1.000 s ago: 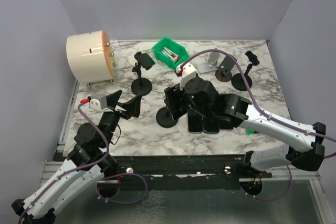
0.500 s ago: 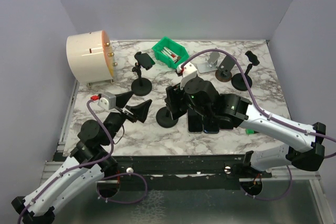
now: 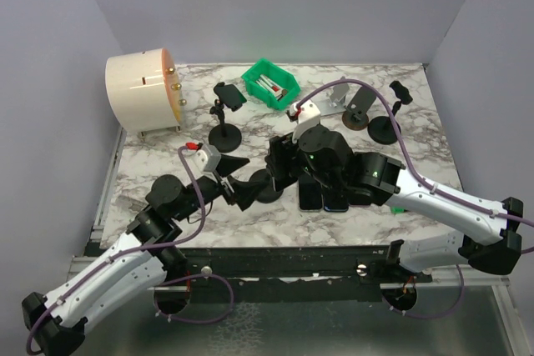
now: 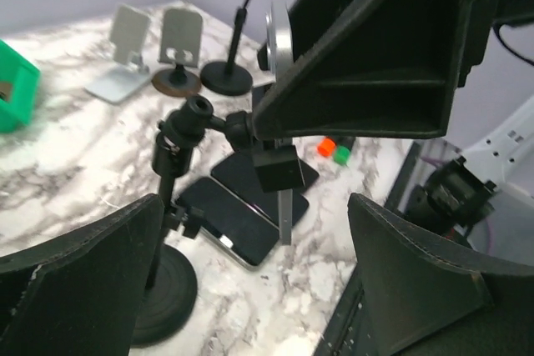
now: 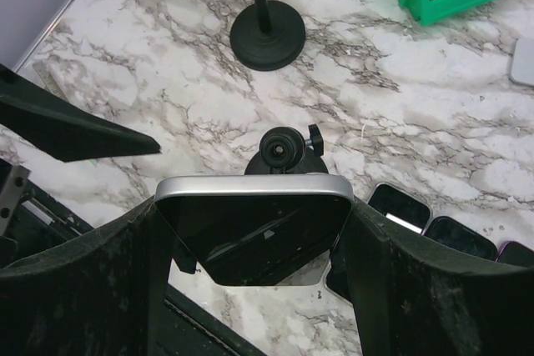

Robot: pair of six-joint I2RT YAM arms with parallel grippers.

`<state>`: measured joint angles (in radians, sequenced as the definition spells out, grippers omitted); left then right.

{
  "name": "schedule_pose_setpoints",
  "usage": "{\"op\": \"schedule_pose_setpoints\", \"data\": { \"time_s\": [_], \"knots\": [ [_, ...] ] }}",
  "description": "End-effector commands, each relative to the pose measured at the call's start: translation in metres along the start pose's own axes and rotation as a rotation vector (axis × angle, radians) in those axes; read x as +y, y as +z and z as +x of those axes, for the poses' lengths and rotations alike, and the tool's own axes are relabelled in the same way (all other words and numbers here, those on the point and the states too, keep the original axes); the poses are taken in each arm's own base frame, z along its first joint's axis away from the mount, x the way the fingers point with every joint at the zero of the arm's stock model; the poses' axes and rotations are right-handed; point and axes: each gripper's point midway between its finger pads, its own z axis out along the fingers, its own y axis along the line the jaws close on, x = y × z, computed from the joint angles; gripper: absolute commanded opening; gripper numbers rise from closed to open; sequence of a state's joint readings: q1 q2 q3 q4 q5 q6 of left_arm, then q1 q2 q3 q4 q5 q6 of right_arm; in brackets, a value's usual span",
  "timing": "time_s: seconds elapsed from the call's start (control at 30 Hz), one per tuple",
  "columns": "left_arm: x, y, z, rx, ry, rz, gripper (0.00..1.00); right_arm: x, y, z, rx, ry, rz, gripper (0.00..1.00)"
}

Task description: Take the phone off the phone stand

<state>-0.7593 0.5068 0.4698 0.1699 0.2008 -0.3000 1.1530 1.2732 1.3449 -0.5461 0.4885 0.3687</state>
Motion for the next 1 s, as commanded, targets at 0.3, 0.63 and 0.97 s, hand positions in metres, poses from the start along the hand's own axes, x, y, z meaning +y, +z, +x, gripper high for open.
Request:
{"op": "schedule_pose_setpoints", "data": {
  "time_s": [0.3,0.63,0.97],
  "knots": [
    [-0.023,0.023,0.002,0.041,-0.216,0.109,0.84,0.000,-0.006,-0.008,-0.039,0.040,0.000,0.50],
    [-0.017,0.031,0.004,0.045,-0.216,0.085,0.77,0.002,-0.005,-0.008,-0.038,0.038,-0.009,0.50],
    [-0.016,0.041,0.002,0.043,-0.217,0.087,0.67,0.003,-0.005,-0.008,-0.039,0.039,-0.013,0.49]
  ]
}}
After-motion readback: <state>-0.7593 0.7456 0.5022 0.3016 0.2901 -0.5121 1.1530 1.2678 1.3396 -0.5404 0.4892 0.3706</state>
